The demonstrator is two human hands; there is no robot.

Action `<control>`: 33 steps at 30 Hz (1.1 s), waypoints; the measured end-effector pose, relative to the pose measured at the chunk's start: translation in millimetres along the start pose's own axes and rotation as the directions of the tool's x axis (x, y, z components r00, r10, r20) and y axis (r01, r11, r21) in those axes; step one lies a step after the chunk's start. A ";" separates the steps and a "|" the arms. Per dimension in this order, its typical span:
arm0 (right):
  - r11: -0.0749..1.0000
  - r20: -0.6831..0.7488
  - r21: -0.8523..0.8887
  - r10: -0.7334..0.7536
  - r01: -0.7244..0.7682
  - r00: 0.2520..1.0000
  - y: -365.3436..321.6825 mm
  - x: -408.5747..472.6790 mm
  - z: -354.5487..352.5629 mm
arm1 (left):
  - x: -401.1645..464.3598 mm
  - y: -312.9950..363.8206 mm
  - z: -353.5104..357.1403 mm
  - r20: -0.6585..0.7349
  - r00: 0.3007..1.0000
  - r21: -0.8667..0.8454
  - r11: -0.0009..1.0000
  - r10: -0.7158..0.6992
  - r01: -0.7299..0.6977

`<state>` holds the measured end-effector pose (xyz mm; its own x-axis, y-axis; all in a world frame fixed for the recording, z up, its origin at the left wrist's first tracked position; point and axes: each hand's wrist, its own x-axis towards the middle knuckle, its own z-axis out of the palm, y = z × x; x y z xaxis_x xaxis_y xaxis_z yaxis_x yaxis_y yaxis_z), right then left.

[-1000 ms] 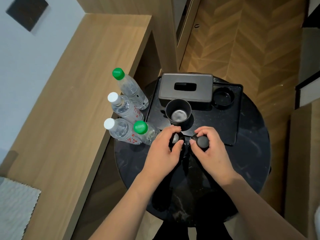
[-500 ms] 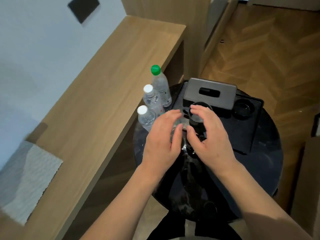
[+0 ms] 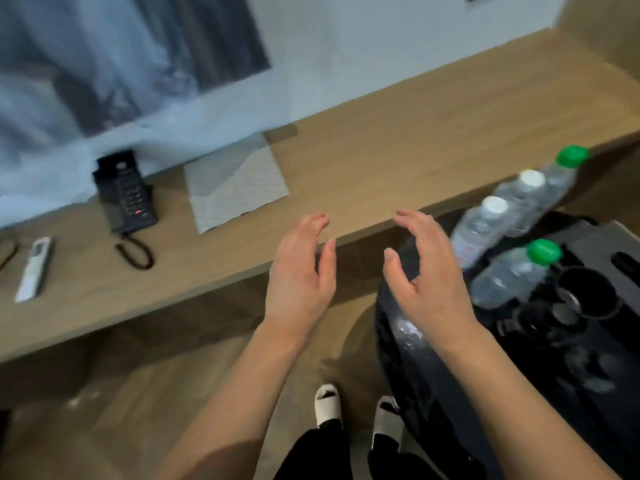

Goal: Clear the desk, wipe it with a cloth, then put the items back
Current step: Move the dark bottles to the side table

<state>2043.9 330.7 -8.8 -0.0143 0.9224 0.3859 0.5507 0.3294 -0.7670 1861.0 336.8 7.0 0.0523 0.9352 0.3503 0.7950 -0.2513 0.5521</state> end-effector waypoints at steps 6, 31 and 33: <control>0.993 0.260 0.091 -0.101 0.080 0.960 -72.7 12.9 86.6 | -49.3 -65.1 -87.8 -0.228 0.952 0.098 0.968 -0.204 0.231; 0.747 0.643 0.521 -0.662 0.413 0.385 -469.2 -163.1 432.0 | -371.4 -276.0 -457.9 -0.817 0.336 0.053 0.521 -0.468 0.852; 0.740 0.650 0.524 -0.668 0.422 0.362 -486.2 -170.6 455.3 | -383.6 -290.0 -471.5 -0.827 0.302 0.039 0.488 -0.474 0.872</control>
<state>1398.6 105.0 64.9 -0.9156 0.2454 0.3185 -0.0363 0.7385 -0.6733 1325.5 -66.8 69.2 -0.8610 0.1945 0.4700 0.4565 0.7028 0.5455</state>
